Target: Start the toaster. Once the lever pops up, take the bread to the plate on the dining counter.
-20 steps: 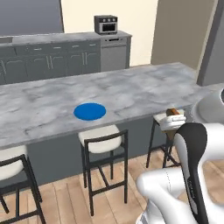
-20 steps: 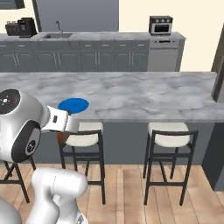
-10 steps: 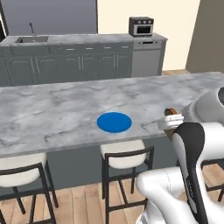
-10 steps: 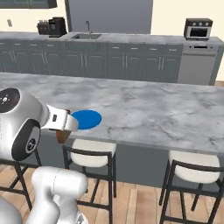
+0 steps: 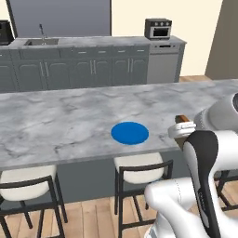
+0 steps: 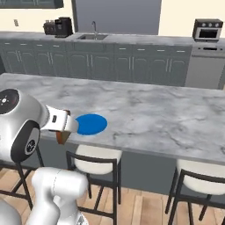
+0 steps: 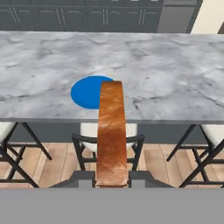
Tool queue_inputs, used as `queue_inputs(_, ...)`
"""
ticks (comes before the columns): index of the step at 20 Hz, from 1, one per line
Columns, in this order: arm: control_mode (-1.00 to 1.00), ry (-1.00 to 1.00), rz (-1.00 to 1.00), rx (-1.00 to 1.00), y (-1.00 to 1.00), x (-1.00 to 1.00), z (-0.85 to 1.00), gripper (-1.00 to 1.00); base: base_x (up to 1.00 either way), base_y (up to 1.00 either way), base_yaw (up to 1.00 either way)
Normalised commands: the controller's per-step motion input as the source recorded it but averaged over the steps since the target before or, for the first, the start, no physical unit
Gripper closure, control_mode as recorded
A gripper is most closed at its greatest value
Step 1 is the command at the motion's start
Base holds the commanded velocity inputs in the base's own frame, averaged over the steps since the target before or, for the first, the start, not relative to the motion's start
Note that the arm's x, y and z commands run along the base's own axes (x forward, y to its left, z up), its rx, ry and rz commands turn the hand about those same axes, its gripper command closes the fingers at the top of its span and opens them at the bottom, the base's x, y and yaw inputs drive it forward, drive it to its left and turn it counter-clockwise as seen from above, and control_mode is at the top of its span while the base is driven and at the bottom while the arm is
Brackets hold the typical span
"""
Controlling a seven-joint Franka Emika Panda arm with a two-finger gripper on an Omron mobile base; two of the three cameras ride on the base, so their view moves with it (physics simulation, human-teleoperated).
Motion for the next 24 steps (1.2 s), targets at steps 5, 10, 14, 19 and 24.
queue_inputs(5,1.00,0.00,0.00,0.00,0.00,0.00,0.00,1.00,0.49,0.22,0.00)
queue_inputs(10,1.00,0.00,0.00,0.00,0.00,0.00,0.00,1.00,0.52,0.19,0.00)
queue_inputs(14,1.00,0.00,0.00,0.00,0.00,0.00,0.00,1.00,0.41,0.20,0.00)
queue_inputs(19,1.00,0.00,0.00,0.00,0.00,0.00,0.00,1.00,0.34,0.19,0.00)
queue_inputs(24,-1.00,0.00,0.00,0.00,0.09,0.43,-0.13,1.00,0.07,0.04,0.00)
